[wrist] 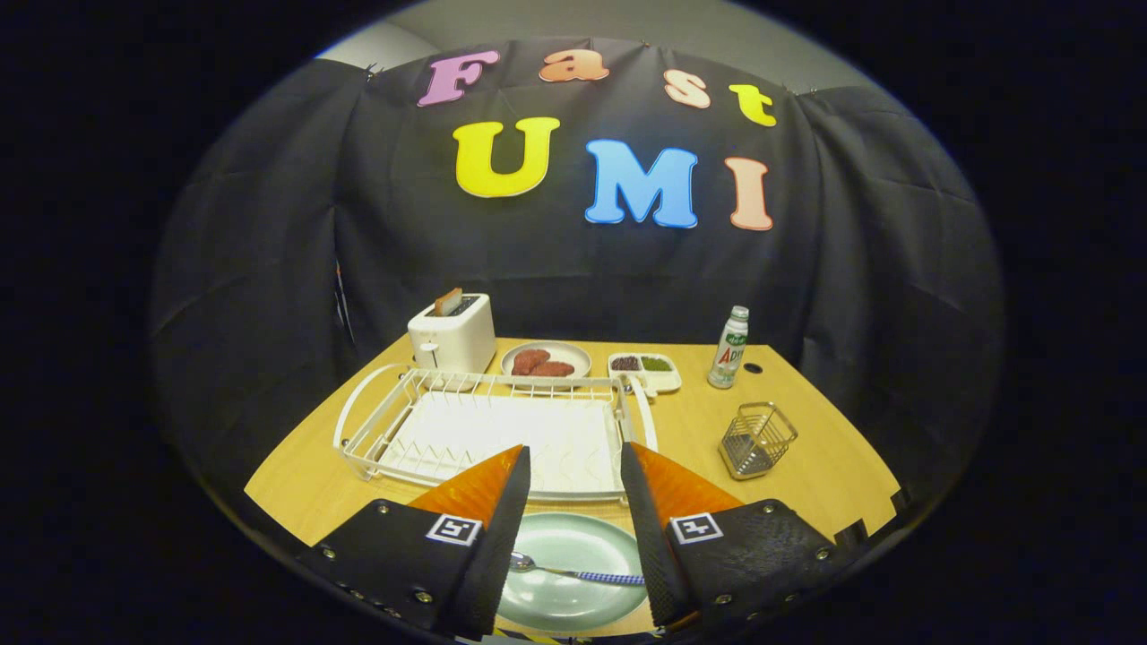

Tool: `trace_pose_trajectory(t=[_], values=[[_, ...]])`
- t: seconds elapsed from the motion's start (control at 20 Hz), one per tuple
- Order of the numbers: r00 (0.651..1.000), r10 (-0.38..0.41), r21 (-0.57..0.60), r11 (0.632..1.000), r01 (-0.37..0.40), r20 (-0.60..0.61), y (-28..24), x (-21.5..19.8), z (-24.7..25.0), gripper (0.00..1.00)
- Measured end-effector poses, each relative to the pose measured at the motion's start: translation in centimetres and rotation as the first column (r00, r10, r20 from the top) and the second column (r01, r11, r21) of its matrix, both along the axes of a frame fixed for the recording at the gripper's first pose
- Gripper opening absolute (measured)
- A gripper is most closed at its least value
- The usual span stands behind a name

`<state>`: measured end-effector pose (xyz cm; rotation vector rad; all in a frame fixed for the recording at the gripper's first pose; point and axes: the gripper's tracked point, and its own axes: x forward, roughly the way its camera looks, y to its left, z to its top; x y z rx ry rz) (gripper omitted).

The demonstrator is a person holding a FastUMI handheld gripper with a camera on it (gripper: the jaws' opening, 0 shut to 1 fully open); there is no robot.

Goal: Take the plate from the dish rack, then take the spoon from the basket and place it into the plate.

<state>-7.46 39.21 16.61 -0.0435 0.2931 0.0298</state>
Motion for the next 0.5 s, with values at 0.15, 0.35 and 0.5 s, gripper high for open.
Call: trace_pose_trajectory(t=[0.15, 0.35, 0.5], values=[[0.994, -0.008, 0.015, 1.000, 0.007, 0.108, -1.2, 1.1, 5.5, 0.62], [0.968, -0.035, 0.014, 0.999, 0.032, 0.247, -3.5, 2.4, 12.9, 0.62], [0.950, -0.047, 0.019, 0.999, 0.043, 0.308, -4.8, 3.0, 16.4, 0.62]])
